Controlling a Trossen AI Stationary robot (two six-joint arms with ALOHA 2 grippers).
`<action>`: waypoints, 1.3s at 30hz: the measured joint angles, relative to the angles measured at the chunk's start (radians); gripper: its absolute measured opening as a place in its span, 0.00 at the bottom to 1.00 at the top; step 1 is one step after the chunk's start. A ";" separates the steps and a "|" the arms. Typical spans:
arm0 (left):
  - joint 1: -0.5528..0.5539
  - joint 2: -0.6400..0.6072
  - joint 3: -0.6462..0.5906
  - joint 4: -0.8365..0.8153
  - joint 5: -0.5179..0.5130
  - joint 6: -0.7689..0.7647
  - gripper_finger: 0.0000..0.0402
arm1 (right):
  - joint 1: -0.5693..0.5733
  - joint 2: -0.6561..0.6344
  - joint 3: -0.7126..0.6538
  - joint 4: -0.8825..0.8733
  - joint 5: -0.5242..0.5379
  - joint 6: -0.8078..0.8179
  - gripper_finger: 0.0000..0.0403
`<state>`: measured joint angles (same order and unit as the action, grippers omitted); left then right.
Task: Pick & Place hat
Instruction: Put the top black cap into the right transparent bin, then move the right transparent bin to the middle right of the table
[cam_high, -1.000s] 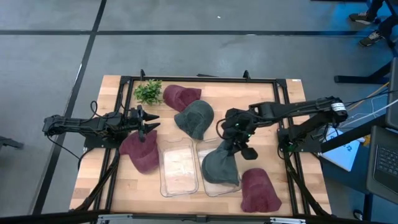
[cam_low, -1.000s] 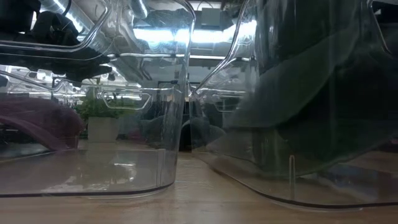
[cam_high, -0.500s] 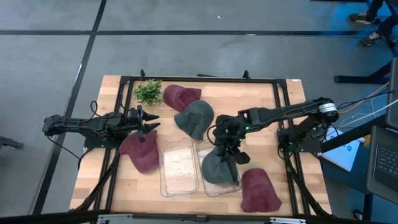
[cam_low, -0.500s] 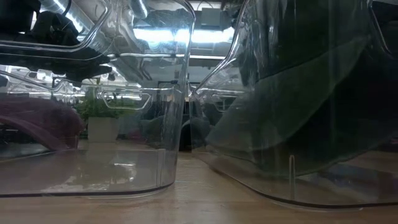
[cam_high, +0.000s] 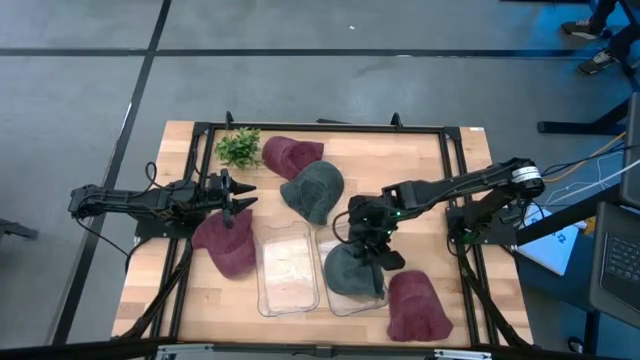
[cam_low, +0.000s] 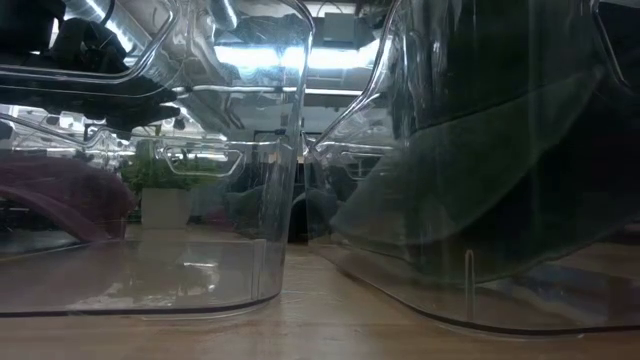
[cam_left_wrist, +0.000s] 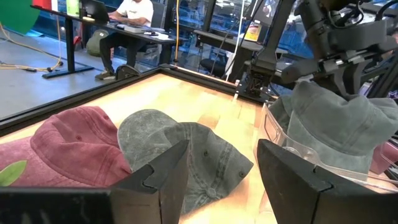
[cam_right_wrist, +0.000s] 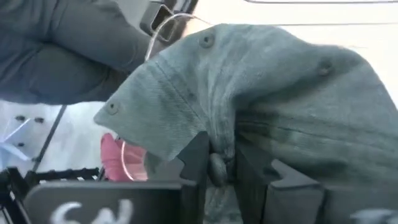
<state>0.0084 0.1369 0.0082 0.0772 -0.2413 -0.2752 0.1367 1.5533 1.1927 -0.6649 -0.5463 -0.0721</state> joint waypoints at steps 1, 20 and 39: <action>0.000 0.000 0.000 0.000 0.000 0.000 0.46 | 0.001 -0.004 0.000 -0.008 0.021 0.013 0.19; 0.000 0.000 0.000 0.000 0.000 0.000 0.46 | 0.012 -0.158 0.000 -0.003 0.162 0.072 0.63; 0.000 0.000 0.000 0.000 0.000 0.000 0.46 | 0.363 -0.168 0.000 0.235 0.198 0.306 0.46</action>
<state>0.0084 0.1371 0.0082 0.0776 -0.2413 -0.2752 0.4995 1.3853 1.1927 -0.4302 -0.3485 0.2340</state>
